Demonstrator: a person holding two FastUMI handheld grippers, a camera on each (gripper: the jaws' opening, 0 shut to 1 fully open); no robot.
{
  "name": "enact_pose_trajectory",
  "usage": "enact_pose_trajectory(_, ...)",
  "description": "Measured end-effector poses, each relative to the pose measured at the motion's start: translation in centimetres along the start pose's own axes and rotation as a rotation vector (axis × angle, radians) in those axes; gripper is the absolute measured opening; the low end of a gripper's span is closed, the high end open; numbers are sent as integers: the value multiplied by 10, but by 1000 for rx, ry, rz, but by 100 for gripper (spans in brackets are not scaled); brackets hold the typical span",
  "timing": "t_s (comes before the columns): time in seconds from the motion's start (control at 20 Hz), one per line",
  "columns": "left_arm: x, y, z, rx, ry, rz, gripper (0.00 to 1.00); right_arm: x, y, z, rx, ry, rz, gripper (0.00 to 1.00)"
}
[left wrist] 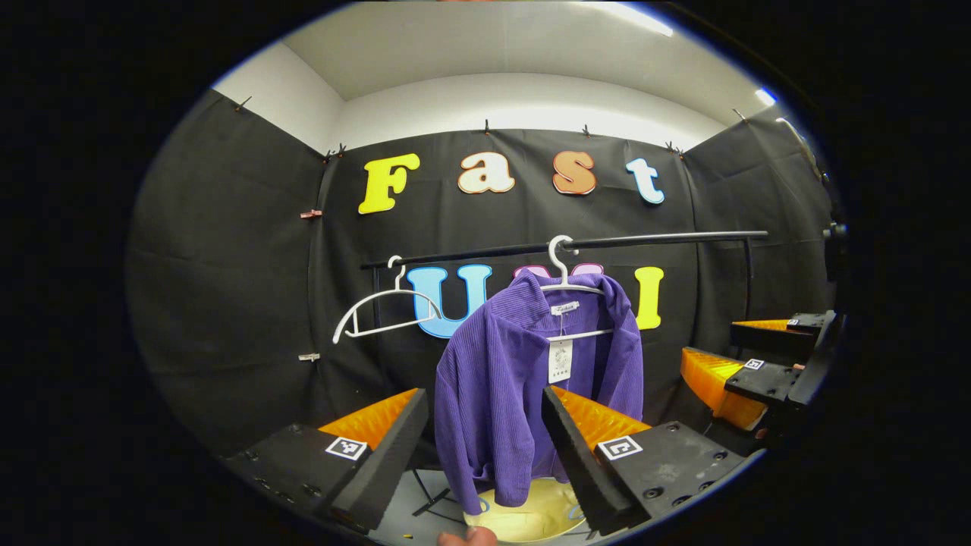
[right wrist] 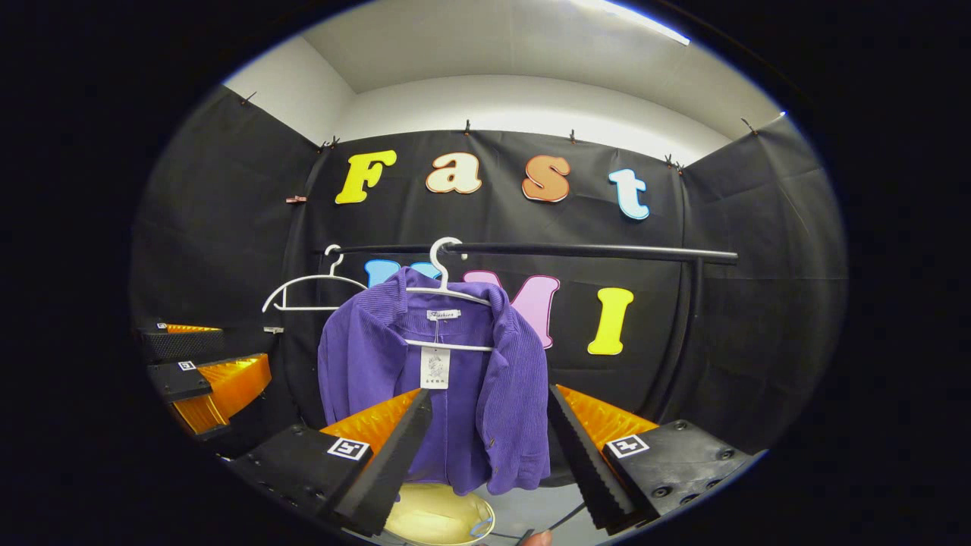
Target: Grasp the clothes on the hanger with both hands and then place them into the laundry hamper below.
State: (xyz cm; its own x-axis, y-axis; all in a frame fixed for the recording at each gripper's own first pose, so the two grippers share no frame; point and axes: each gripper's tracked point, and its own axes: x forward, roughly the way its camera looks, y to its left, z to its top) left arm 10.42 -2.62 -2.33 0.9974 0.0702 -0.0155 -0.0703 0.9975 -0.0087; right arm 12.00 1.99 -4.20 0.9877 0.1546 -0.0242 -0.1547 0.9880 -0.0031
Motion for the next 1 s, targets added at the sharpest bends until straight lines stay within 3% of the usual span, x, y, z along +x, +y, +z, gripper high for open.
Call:
enact_pose_trajectory(0.35, 57, -15, -10, 9, 3, -11, 94, 51, -15, -15, 12, 7, 12, 97)
enact_pose_trajectory(0.7, 136, -59, -21, -23, 6, -56, 94, 108, -37, -36, 34, 8, -16, 99)
enact_pose_trajectory(1.0, 193, -68, -17, -58, -38, 1, 94, 138, -45, -46, 49, -3, -5, 97)
